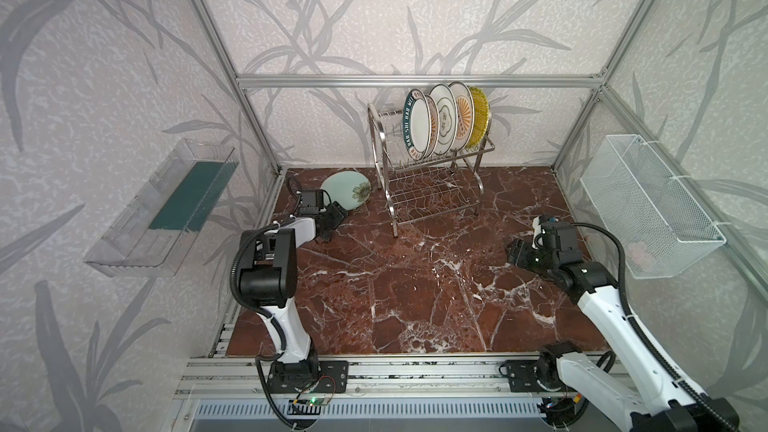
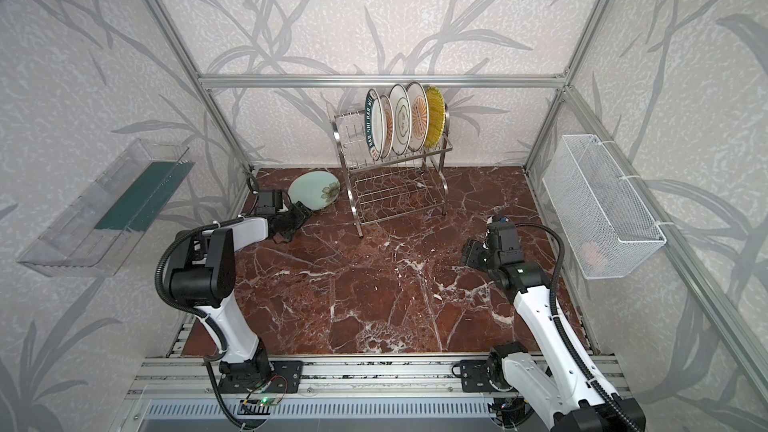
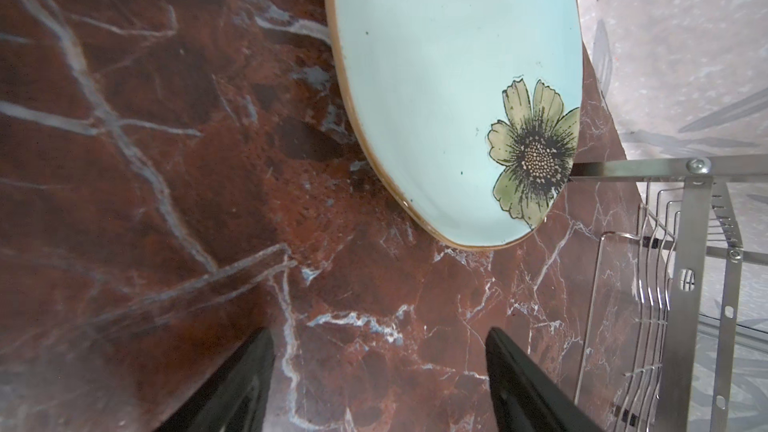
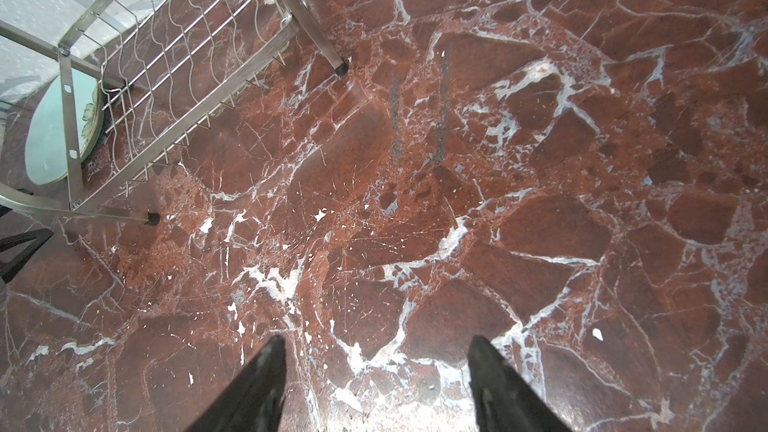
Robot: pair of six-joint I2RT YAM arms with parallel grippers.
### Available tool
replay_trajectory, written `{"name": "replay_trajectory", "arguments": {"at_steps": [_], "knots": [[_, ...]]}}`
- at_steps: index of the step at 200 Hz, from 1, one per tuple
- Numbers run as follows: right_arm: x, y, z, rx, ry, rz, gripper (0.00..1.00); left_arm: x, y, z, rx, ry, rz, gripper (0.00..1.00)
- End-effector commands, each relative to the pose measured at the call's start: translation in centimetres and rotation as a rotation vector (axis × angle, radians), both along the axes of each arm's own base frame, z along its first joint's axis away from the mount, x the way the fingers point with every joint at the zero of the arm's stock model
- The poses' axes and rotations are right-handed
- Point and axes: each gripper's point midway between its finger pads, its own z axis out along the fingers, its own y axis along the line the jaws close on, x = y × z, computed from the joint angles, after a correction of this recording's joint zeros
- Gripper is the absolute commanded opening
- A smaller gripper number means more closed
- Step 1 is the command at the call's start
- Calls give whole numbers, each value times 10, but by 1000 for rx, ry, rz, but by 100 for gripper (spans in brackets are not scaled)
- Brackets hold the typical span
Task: Load the plates into the dish rack
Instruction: 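Lift the right gripper from the rack while the left gripper nears the turquoise plate, then lower the left gripper onto the turquoise plate's rim nearest the robot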
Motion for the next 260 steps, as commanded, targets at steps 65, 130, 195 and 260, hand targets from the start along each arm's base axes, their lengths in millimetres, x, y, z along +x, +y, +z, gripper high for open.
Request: {"name": "replay_trajectory", "arguments": {"at_steps": [65, 130, 195, 260], "knots": [[5, 6, -23, 33, 41, 13, 69, 27, 11, -6, -56, -22, 56, 71], [4, 1, -31, 0, 61, 5, 69, 34, 13, -23, -116, -5, 102, 67], [2, 0, -30, -5, 61, 4, 69, 46, 12, -34, -149, 11, 115, 53], [-2, -4, -29, -13, 66, -3, 69, 50, 13, -45, -165, 31, 135, 37]]}}
